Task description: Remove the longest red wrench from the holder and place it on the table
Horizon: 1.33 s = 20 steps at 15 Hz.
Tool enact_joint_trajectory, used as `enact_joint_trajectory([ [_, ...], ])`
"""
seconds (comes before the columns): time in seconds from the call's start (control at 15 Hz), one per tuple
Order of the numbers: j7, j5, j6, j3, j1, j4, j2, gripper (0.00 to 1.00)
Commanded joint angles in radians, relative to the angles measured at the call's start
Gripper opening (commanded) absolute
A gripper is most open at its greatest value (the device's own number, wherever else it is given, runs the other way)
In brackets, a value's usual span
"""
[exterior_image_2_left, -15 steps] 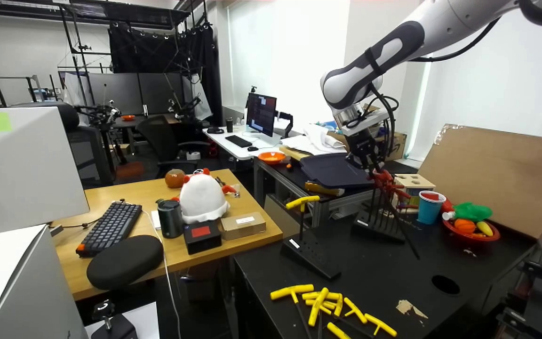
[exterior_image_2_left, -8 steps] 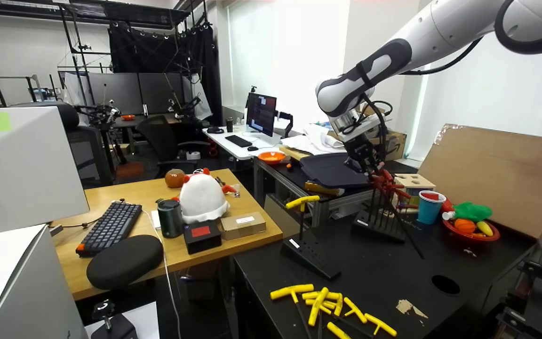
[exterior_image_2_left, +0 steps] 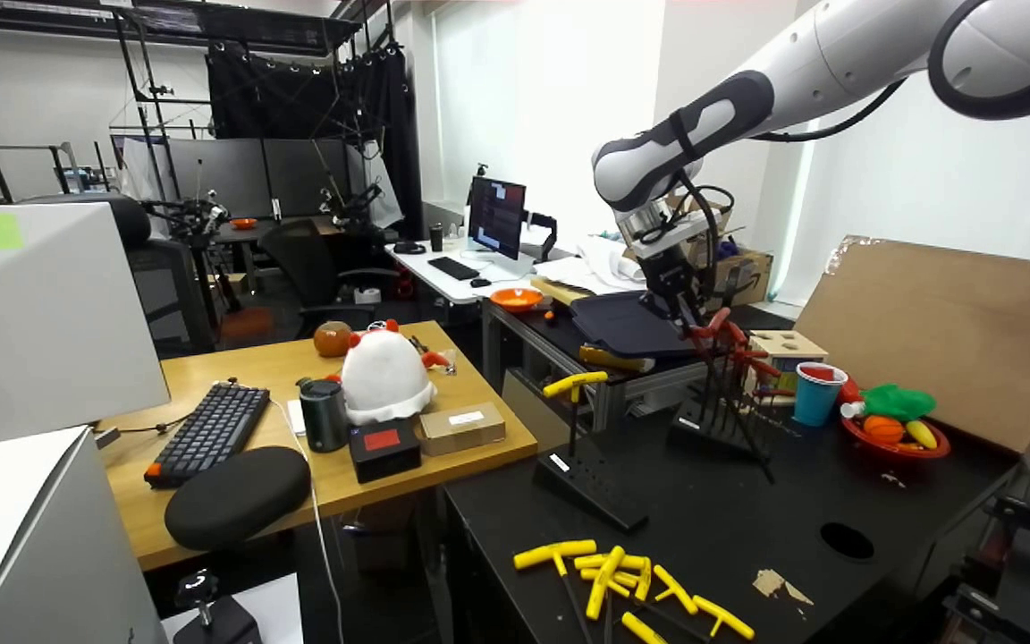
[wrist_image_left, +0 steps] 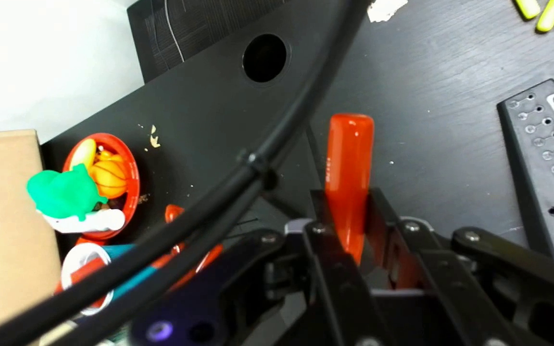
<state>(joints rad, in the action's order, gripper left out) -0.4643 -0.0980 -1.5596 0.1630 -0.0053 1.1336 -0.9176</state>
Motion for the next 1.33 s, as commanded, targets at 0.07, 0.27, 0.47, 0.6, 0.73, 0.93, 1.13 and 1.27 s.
enact_joint_trajectory([
  [0.07,0.045,0.065,-0.084,-0.02,-0.037,0.074,0.128,0.06],
  [0.27,0.047,0.077,-0.099,-0.012,-0.044,0.084,0.156,0.06],
  [0.47,0.036,0.054,-0.076,-0.003,-0.038,0.084,0.158,0.06],
  [0.6,0.035,0.049,-0.066,-0.003,-0.034,0.085,0.149,0.06],
  [0.73,0.041,0.051,-0.051,-0.006,-0.034,0.086,0.139,0.06],
  [0.93,0.046,0.047,-0.013,-0.005,-0.032,0.077,0.119,0.06],
  [1.13,0.049,0.037,0.027,-0.002,-0.032,0.067,0.095,0.06],
  [1.27,0.058,0.037,0.046,-0.004,-0.036,0.062,0.081,0.06],
])
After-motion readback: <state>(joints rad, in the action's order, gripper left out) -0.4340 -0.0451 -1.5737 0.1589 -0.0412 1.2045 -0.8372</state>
